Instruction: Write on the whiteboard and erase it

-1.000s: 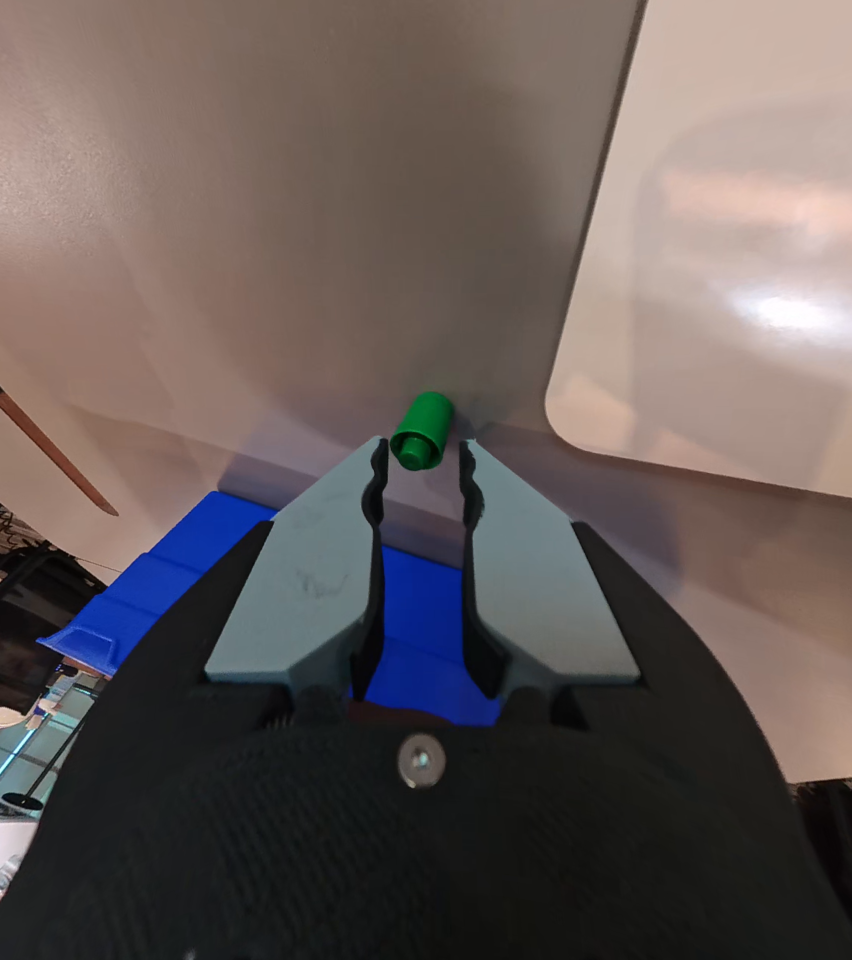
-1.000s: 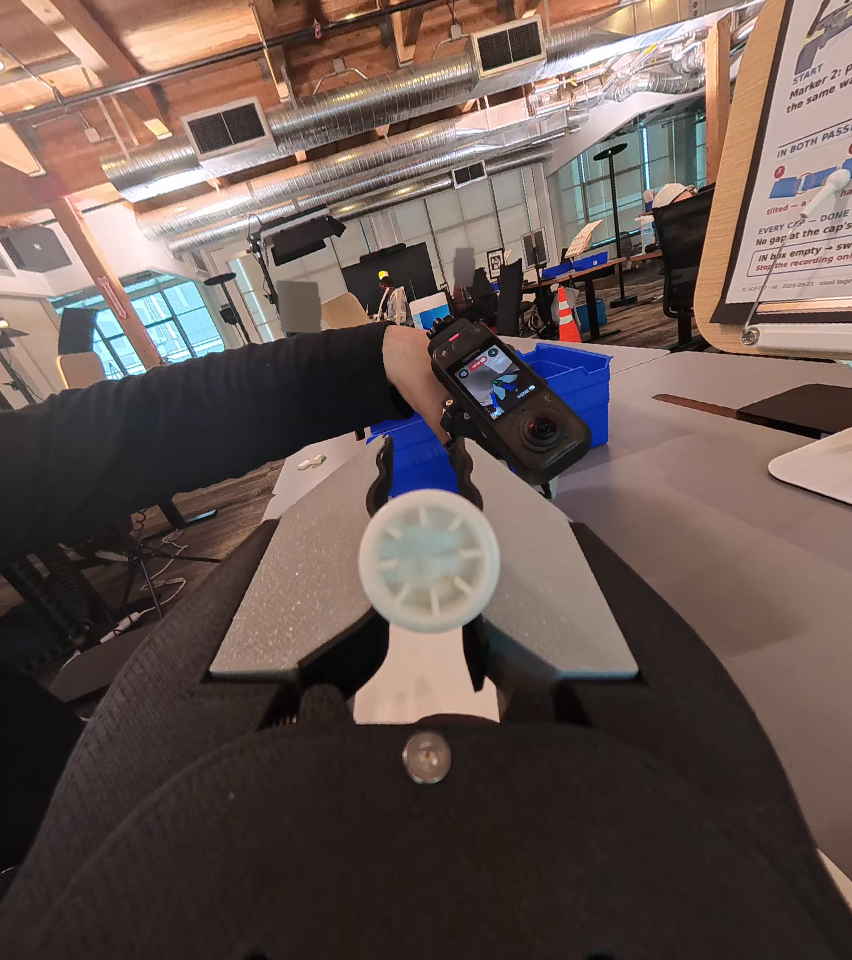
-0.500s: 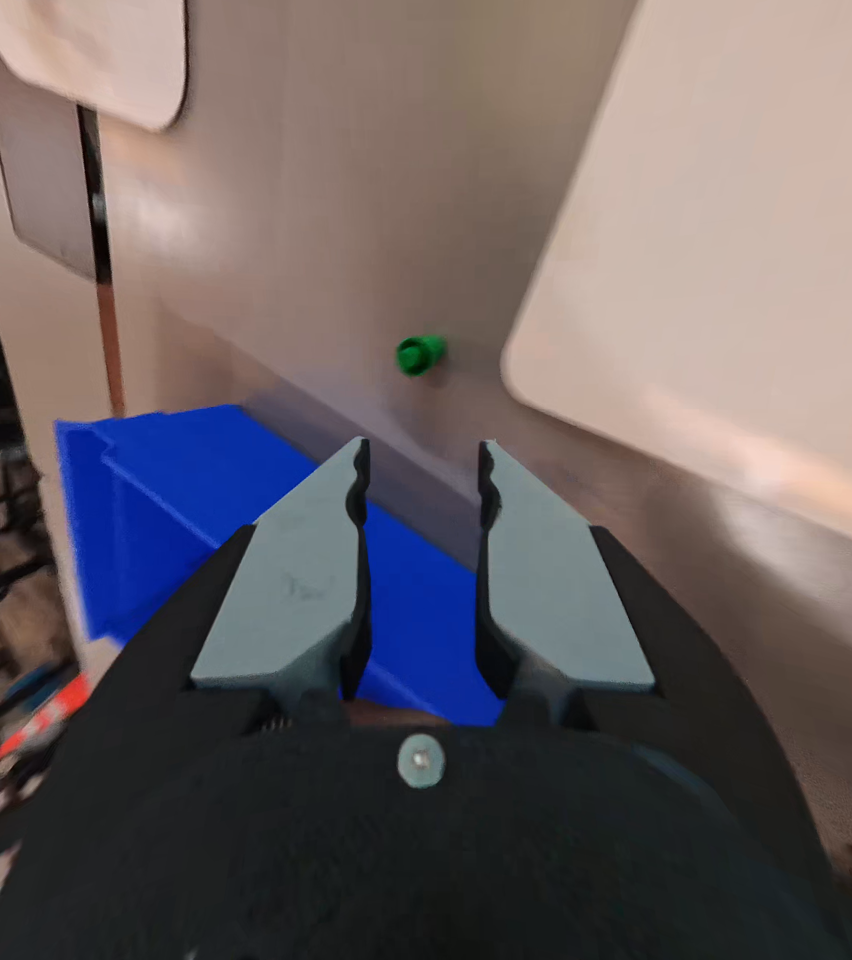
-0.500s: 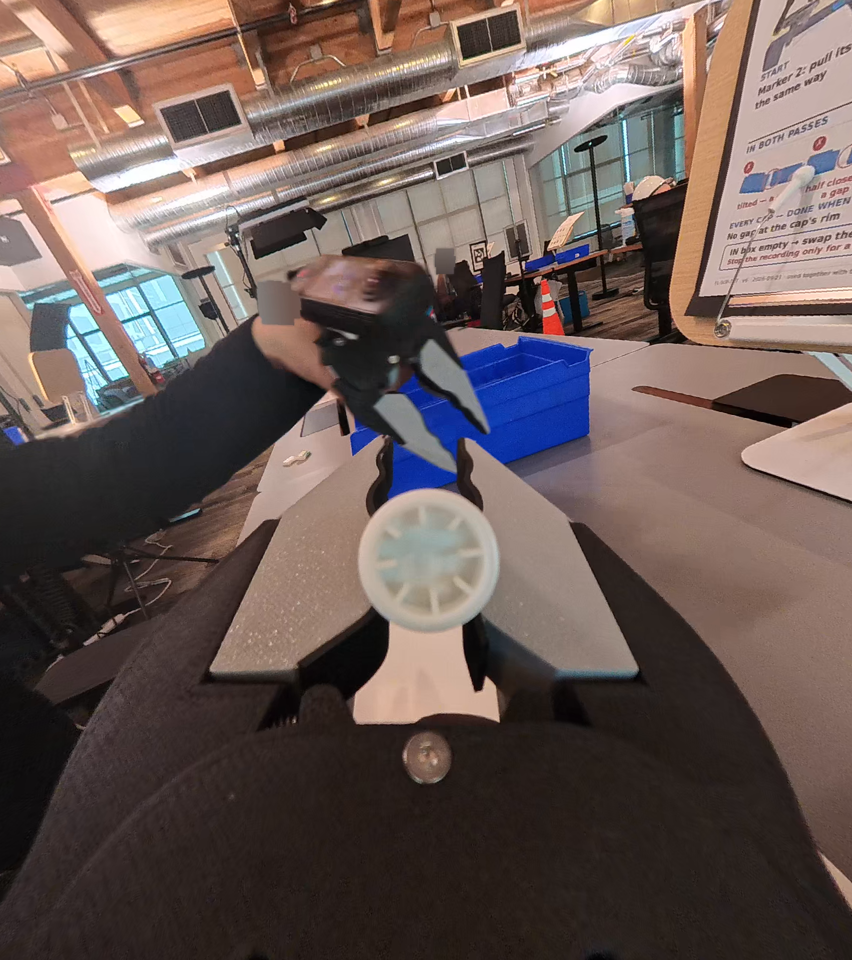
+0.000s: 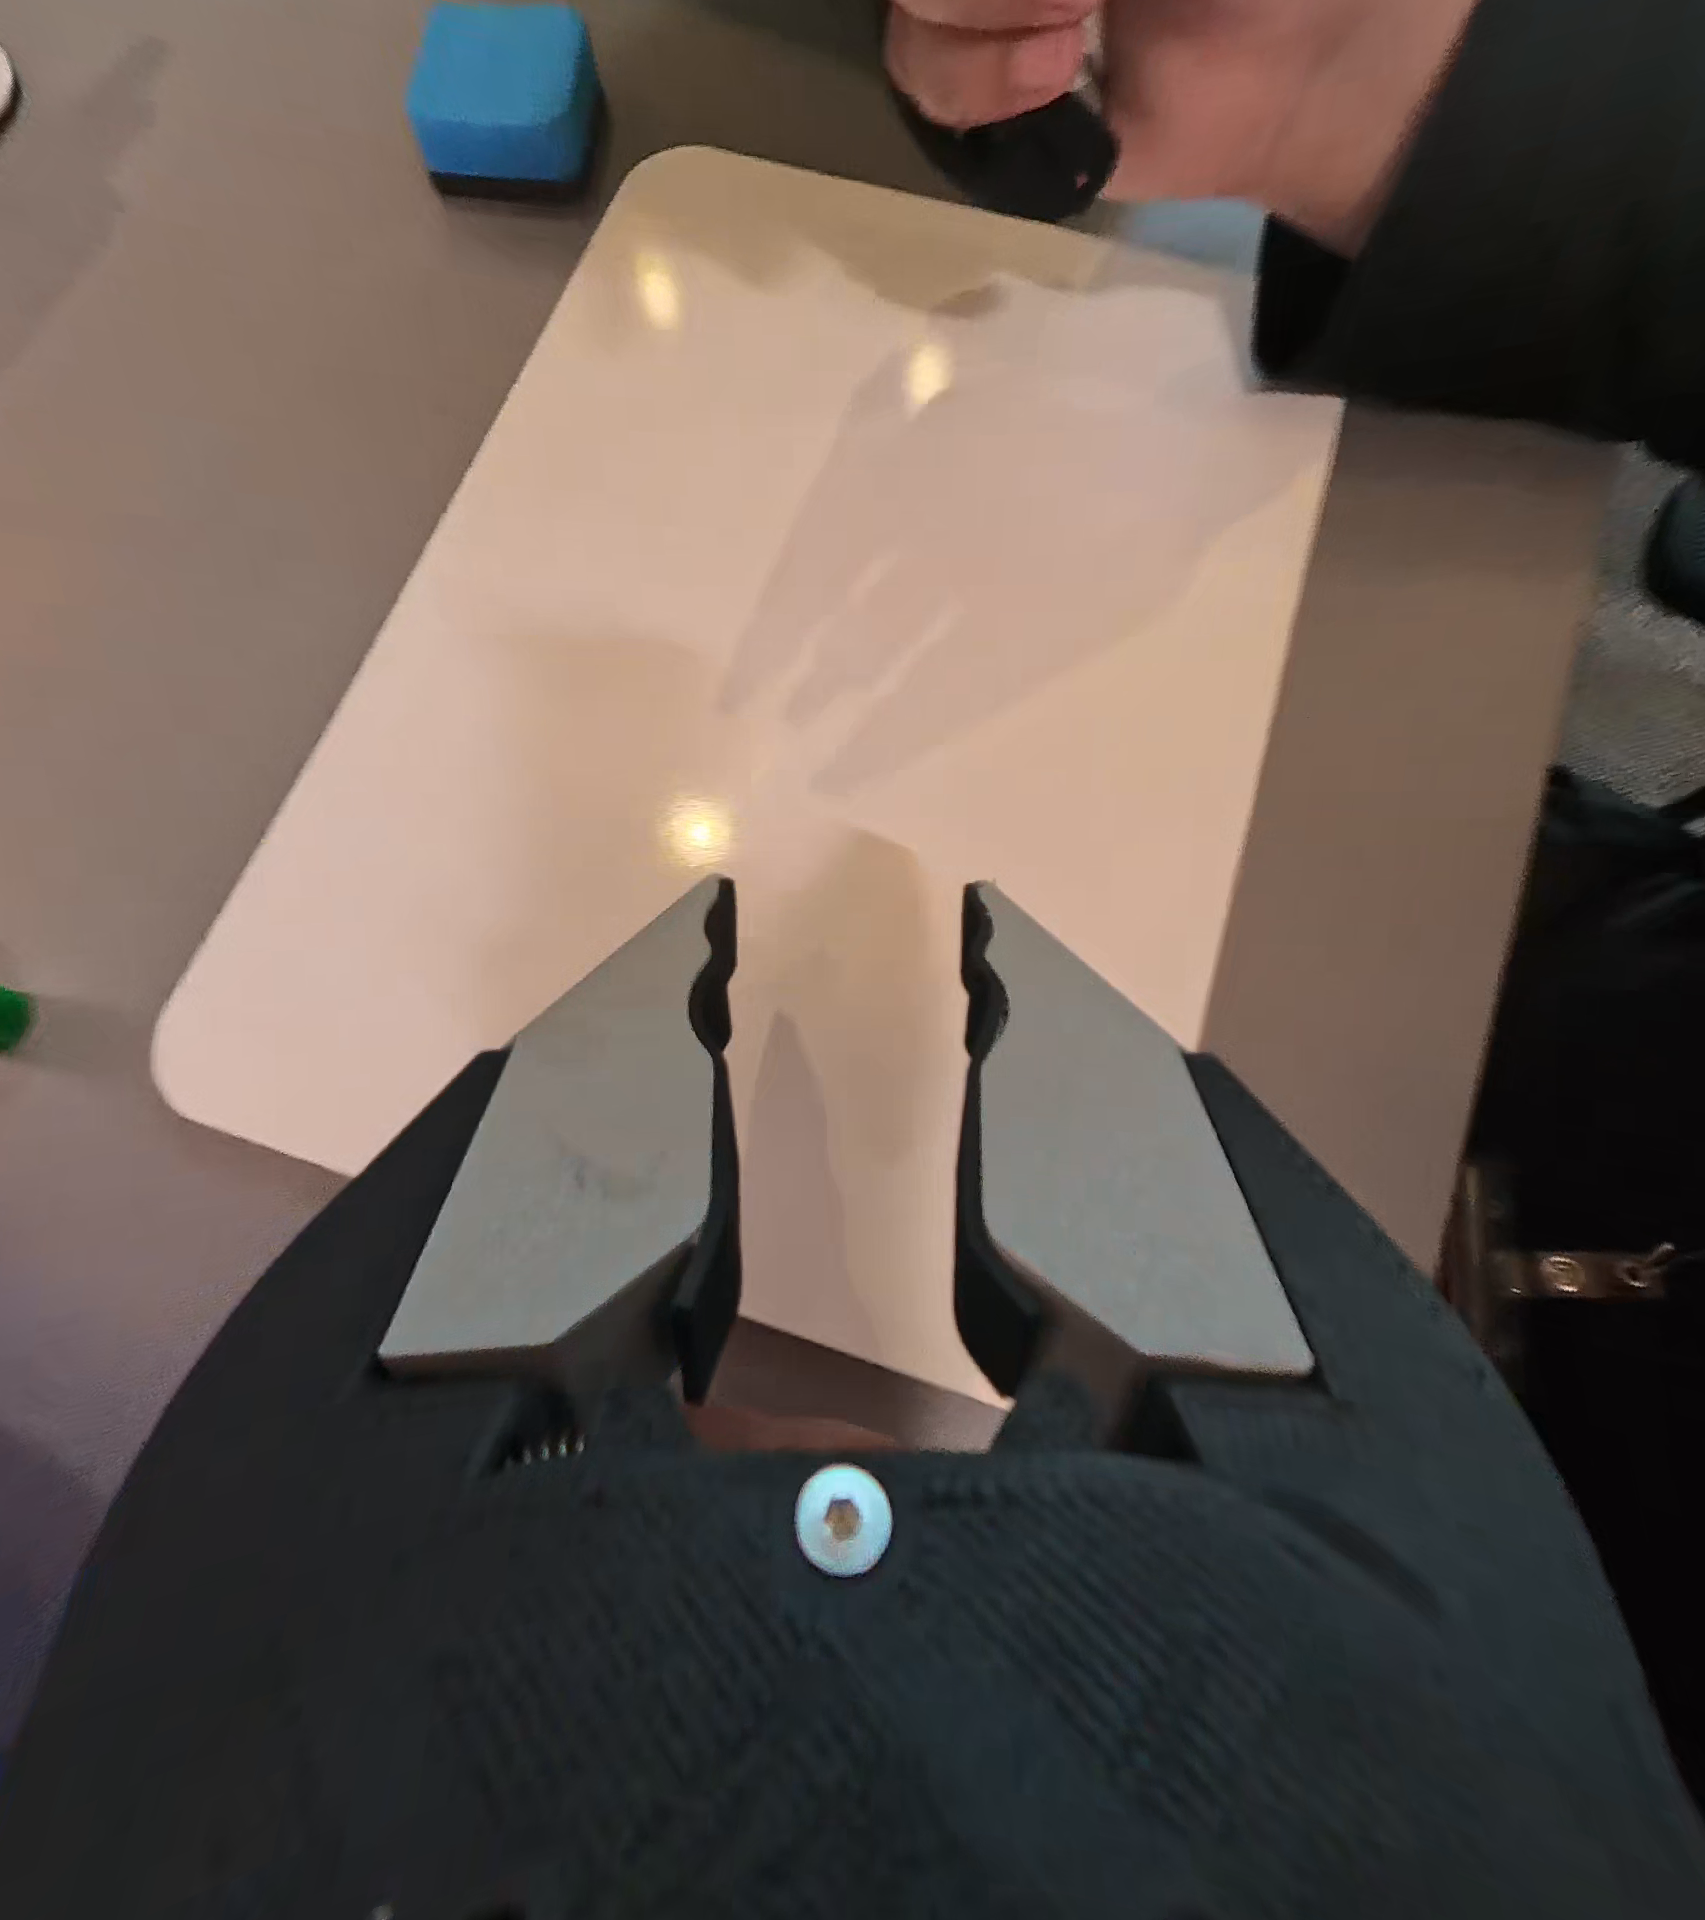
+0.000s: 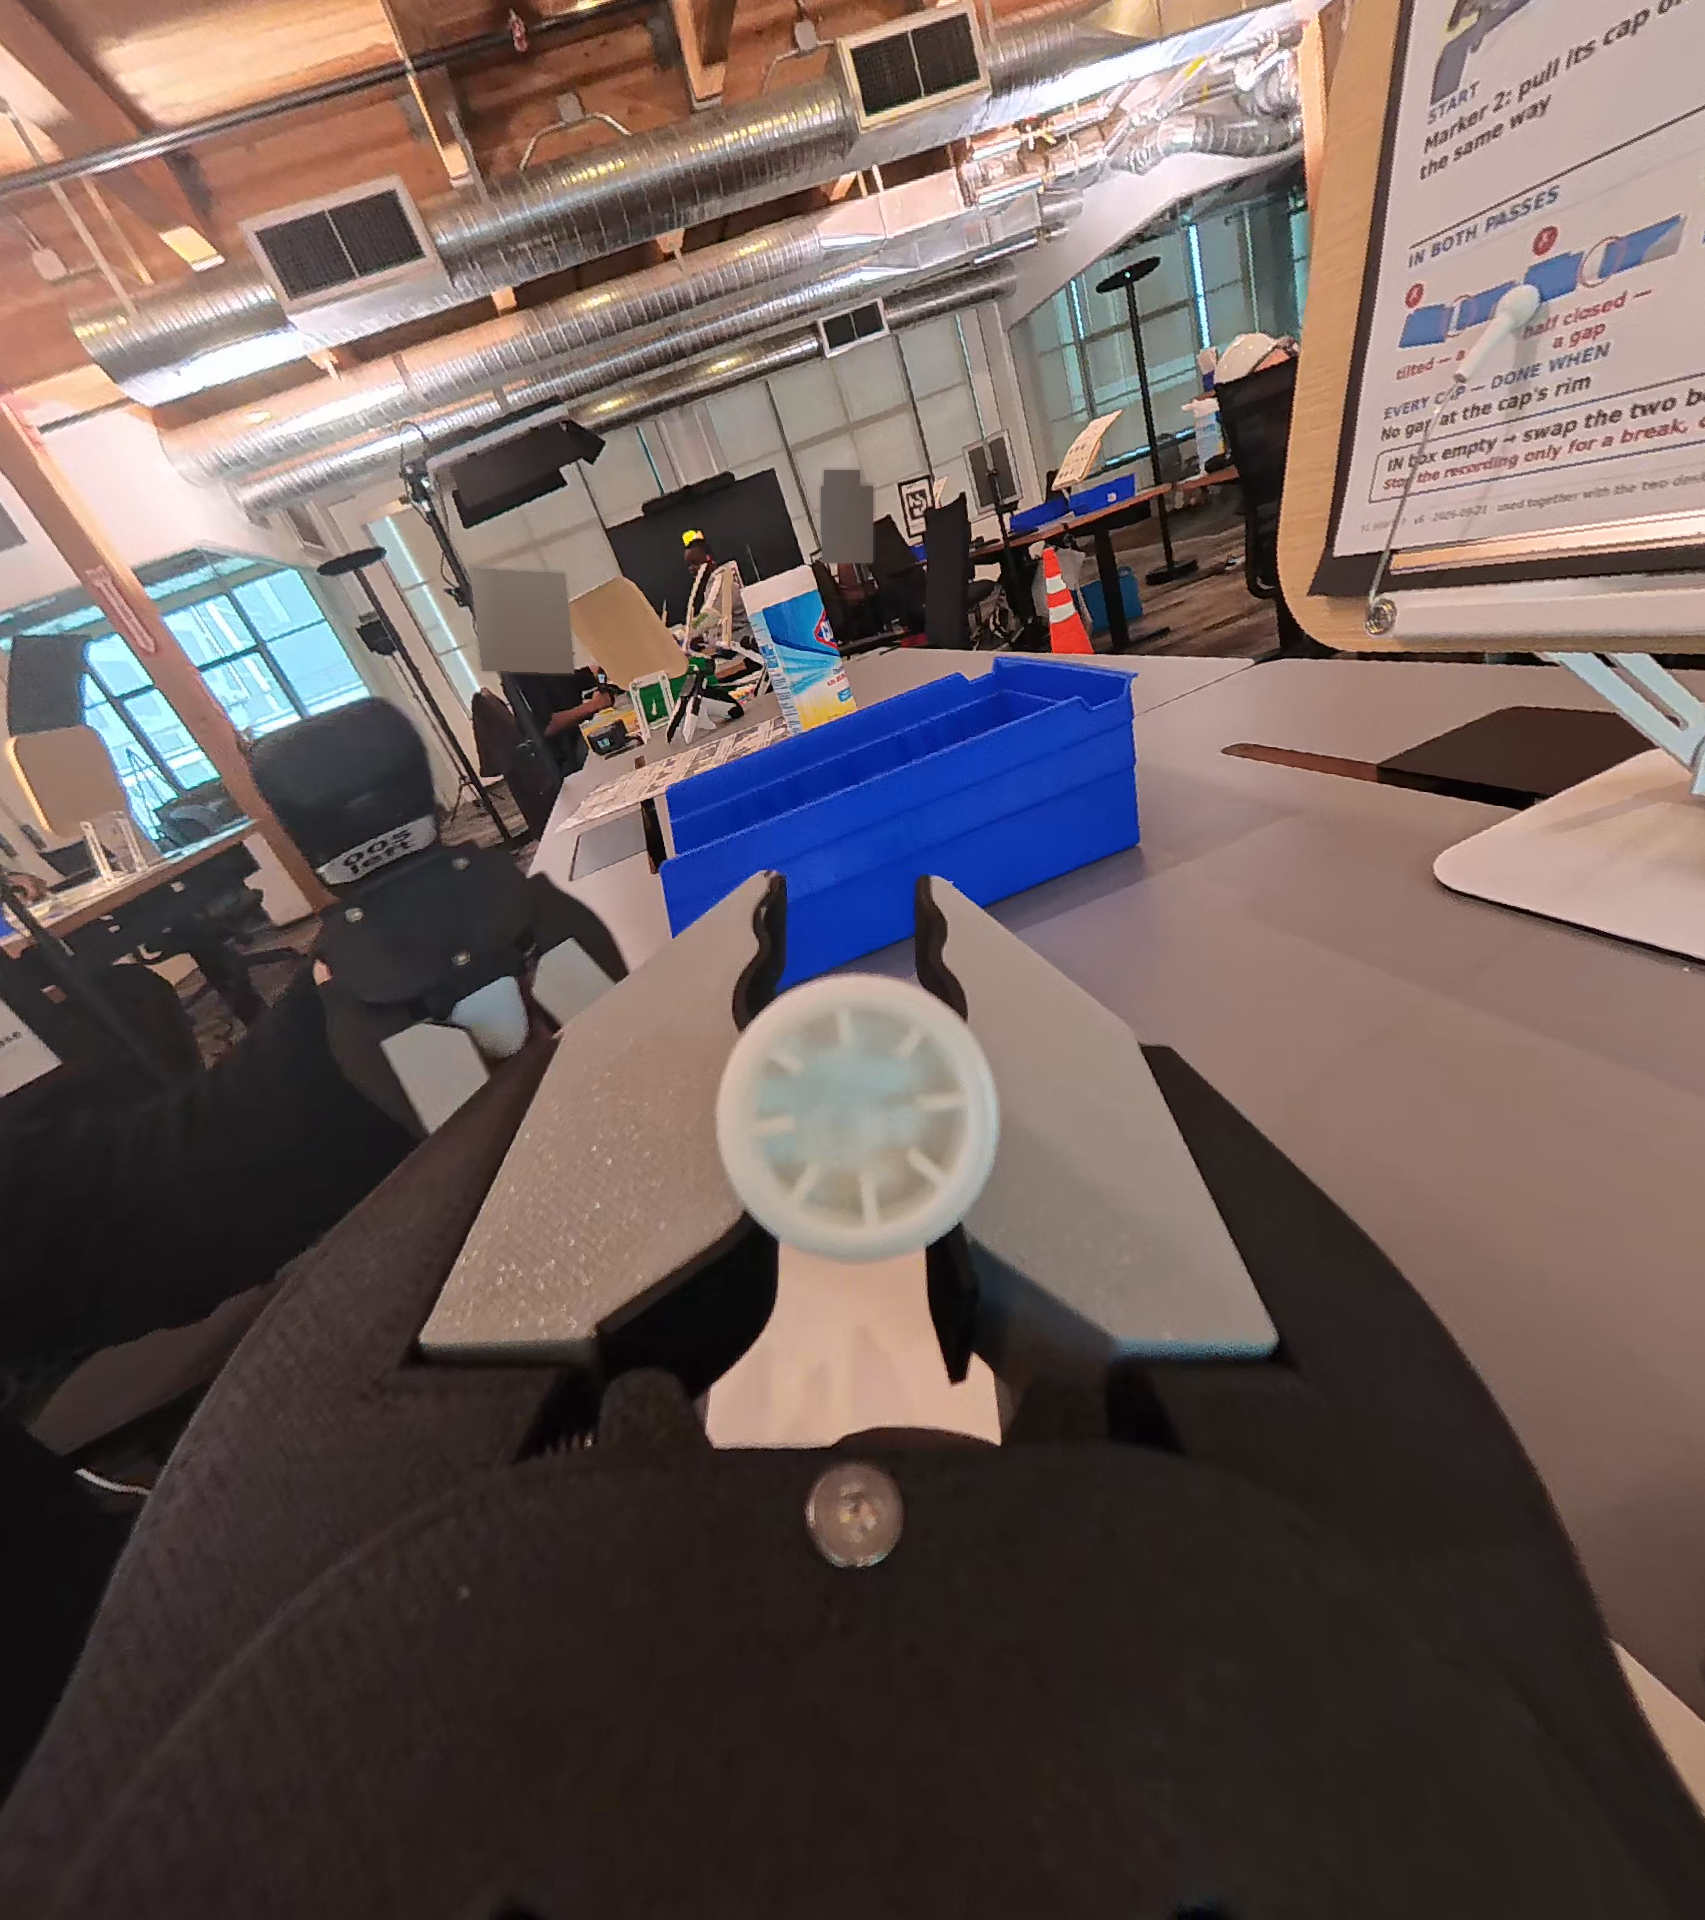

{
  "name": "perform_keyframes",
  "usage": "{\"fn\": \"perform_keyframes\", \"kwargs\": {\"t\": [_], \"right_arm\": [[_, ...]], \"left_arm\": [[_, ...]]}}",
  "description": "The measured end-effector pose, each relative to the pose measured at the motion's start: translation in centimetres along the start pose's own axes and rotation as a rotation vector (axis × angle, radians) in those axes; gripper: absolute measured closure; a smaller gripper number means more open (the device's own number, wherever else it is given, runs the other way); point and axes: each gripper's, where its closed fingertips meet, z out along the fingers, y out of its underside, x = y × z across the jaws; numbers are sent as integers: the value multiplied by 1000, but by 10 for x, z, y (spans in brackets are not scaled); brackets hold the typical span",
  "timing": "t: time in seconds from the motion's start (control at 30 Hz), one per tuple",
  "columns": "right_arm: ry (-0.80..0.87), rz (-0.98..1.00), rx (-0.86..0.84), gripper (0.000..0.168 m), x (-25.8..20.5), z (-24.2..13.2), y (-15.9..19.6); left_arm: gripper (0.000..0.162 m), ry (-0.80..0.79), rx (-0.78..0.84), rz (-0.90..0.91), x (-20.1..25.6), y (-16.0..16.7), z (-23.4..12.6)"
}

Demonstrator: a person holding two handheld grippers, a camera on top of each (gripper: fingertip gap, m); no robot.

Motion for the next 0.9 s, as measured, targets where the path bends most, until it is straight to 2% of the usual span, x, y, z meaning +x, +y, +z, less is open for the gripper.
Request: {"fn": "perform_keyframes", "kwargs": {"t": [0.27, 0.37, 0.47, 0.53, 0.63, 0.7, 0.77, 0.8, 0.87, 0.9], "right_arm": [[14, 33, -27, 146, 9, 3, 9], [4, 33, -35, 146, 7, 5, 11], [4, 34, -40, 146, 6, 5, 13], [2, 42, -42, 146, 6, 6, 15], [2, 40, -47, 146, 5, 6, 16], [0, 35, -47, 146, 3, 6, 16], [-4, 32, -50, 146, 2, 7, 16], [-7, 33, -53, 146, 2, 7, 16], [-15, 36, -62, 146, 1, 9, 18], [-18, 39, -69, 146, 0, 9, 20]], "left_arm": [[119, 163, 112, 33, 57, 13, -27], [115, 133, 43, 76, 67, 28, -19], [113, 32, -54, 159, 58, 47, -6], [114, -3, -64, 165, 50, 51, -1], [99, -24, -69, 106, 35, 53, -1], [101, -62, -66, 87, 23, 53, -3], [117, -103, -68, 94, 13, 54, -5], [119, -117, -69, 99, 10, 55, -6], [117, -90, -79, 91, 12, 56, -7], [111, -64, -82, 87, 16, 57, -8]]}}
